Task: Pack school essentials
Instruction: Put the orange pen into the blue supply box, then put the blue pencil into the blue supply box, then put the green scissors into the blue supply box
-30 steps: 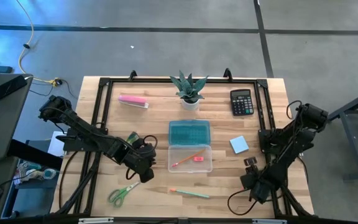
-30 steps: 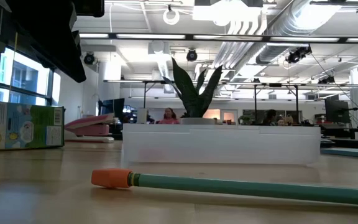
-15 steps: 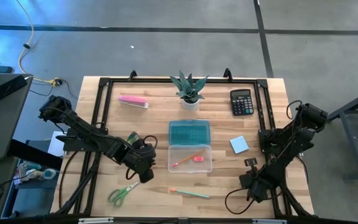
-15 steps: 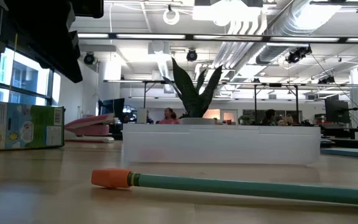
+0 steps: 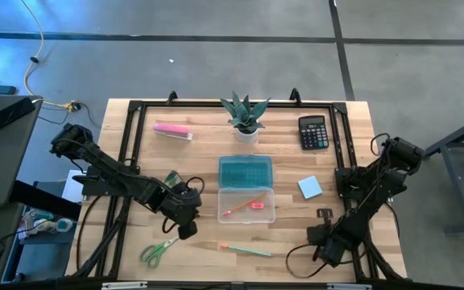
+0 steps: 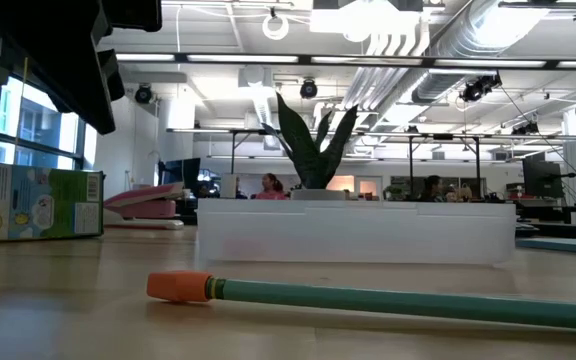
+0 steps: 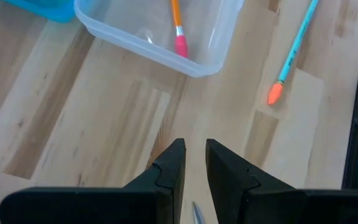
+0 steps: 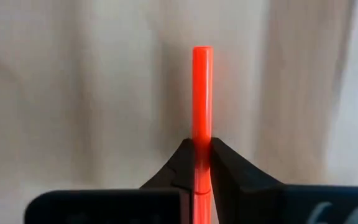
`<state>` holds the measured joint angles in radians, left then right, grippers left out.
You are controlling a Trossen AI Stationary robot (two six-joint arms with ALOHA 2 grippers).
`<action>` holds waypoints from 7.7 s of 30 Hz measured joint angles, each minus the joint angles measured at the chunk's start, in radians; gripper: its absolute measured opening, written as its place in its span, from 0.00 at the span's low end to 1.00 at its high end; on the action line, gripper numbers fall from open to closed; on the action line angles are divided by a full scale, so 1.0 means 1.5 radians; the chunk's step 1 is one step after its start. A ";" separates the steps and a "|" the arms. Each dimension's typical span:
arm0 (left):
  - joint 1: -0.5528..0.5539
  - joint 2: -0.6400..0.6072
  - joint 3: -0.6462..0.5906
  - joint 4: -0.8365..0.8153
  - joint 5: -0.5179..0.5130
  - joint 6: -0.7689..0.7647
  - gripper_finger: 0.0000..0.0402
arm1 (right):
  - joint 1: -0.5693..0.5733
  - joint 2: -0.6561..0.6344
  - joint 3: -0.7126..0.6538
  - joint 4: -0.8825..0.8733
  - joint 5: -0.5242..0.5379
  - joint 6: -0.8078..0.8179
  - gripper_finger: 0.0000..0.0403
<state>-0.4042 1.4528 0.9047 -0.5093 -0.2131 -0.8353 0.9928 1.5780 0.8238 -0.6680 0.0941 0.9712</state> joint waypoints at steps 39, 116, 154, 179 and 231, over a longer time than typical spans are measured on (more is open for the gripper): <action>-0.003 0.000 0.000 -0.016 0.030 0.071 0.27 | -0.415 0.076 0.151 0.284 0.152 -0.384 0.04; -0.040 0.437 0.323 0.055 0.025 0.327 0.30 | -0.473 -0.087 0.152 0.176 0.177 -0.408 0.39; -0.022 0.442 0.395 0.038 -0.063 0.242 0.05 | -0.462 -0.259 0.152 -0.100 0.229 -0.348 0.39; 0.070 0.438 0.502 -0.357 -0.128 0.045 0.04 | -0.461 -0.258 0.152 -0.184 0.231 -0.332 0.39; -0.073 0.292 0.503 -0.442 -0.078 -0.006 0.29 | -0.461 -0.258 0.152 -0.184 0.230 -0.319 0.39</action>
<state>-0.5142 1.8908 1.6594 -1.1721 -0.3308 -0.8437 0.3020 1.1911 1.0519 -0.9446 0.4389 0.4922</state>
